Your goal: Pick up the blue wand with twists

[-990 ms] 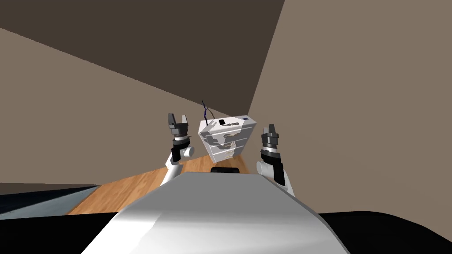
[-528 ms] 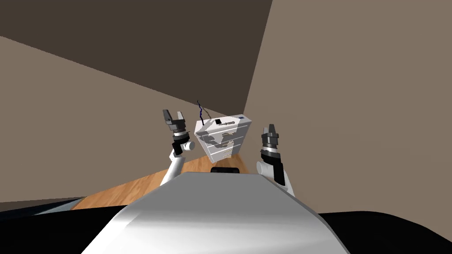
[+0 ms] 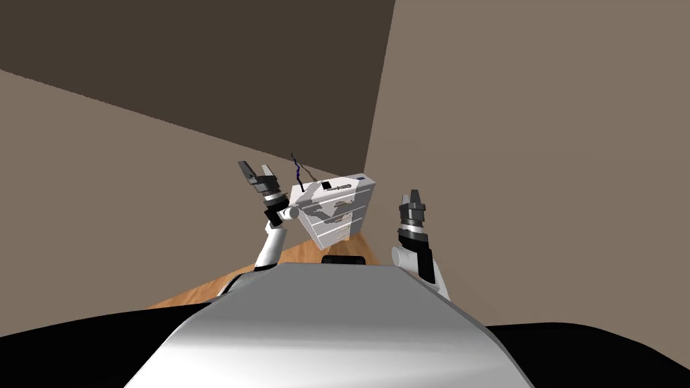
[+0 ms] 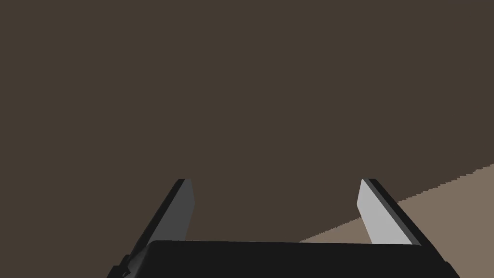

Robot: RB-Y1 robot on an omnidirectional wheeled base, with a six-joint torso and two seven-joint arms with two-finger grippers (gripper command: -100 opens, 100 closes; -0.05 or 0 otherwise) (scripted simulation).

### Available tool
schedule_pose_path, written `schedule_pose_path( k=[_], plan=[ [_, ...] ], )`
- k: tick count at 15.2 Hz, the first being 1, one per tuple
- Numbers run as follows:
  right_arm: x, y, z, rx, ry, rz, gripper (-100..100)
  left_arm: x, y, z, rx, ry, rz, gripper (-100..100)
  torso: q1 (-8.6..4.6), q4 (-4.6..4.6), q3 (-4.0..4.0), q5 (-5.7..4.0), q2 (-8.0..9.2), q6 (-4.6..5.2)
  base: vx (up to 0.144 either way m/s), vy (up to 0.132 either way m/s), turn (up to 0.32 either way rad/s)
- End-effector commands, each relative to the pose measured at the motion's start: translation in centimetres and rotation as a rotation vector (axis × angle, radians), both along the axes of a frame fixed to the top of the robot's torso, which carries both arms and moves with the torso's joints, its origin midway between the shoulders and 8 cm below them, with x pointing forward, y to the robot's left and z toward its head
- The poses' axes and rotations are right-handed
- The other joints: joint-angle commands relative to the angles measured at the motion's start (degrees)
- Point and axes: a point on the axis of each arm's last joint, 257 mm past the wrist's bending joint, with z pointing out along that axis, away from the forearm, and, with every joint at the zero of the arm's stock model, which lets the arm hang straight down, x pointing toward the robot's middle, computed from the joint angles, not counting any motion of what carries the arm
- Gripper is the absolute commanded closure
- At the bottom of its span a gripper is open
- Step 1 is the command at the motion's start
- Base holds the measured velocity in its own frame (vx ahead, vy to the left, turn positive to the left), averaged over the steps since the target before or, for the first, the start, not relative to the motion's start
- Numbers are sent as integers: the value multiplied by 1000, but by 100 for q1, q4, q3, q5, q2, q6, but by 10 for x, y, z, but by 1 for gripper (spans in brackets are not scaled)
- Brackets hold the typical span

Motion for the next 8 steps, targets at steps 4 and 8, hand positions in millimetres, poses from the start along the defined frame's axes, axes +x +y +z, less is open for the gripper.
schedule_pose_path(
  k=[4, 8],
  plan=[
    [0, 0, 0, 0, 0, 0, 0, 10, 32, 8, -107, -50, 77, -100, 0, 0, 1, 0, 1, -3, -25, -24, -126],
    [0, 0, 0, 0, 0, 0, 0, 18, 55, 8, -203, -73, 142, -100, 0, 0, -1, 0, -1, 0, -21, -20, -176]
  ],
)
